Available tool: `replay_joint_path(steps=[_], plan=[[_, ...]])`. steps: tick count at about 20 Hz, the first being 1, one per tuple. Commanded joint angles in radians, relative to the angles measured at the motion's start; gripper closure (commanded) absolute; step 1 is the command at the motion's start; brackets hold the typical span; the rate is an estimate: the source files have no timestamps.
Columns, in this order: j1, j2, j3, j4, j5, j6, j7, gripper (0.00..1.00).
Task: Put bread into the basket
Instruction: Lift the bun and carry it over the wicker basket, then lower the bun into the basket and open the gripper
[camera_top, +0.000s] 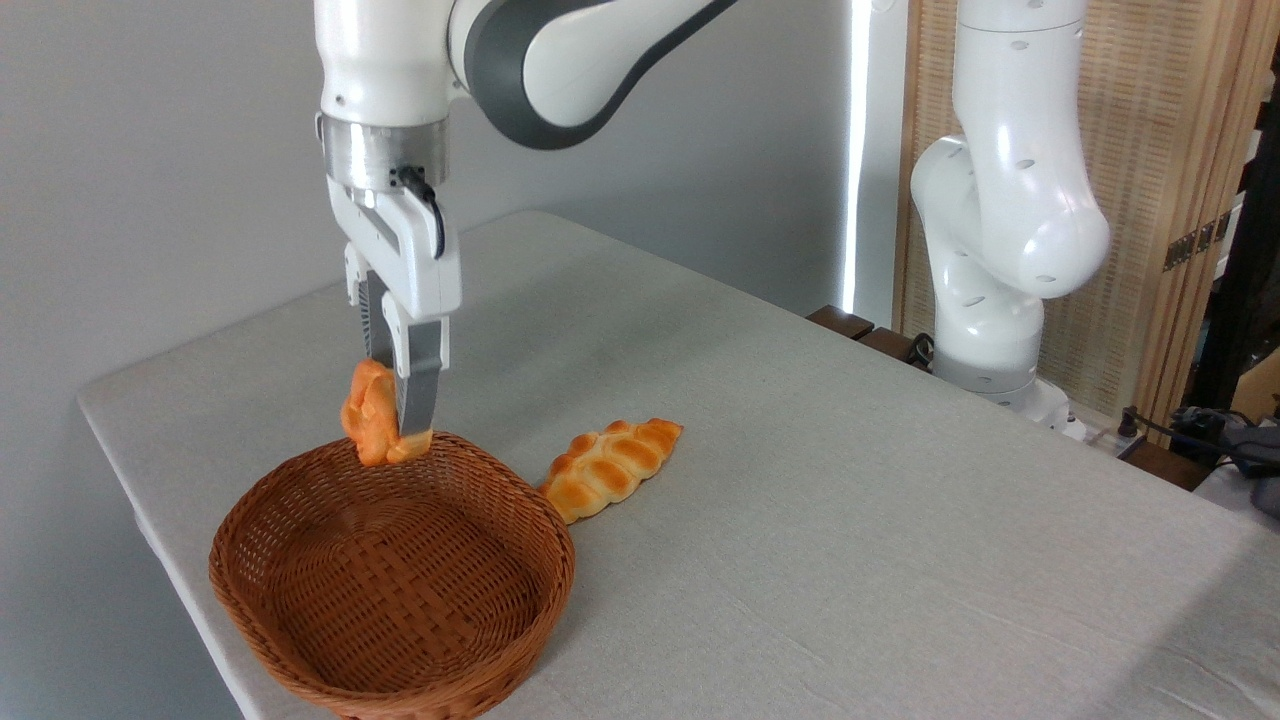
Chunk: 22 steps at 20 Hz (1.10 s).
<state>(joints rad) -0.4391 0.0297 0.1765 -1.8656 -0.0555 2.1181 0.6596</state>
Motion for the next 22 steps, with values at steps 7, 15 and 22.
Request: replay_joint_path(steps=[7,15,22], plan=[[-0.006,0.022,0.006,0.011,-0.038,0.016,-0.054,0.00],[-0.006,0.019,0.006,0.011,-0.038,0.014,-0.071,0.00],[-0.007,0.019,0.006,0.011,-0.037,0.013,-0.071,0.00]])
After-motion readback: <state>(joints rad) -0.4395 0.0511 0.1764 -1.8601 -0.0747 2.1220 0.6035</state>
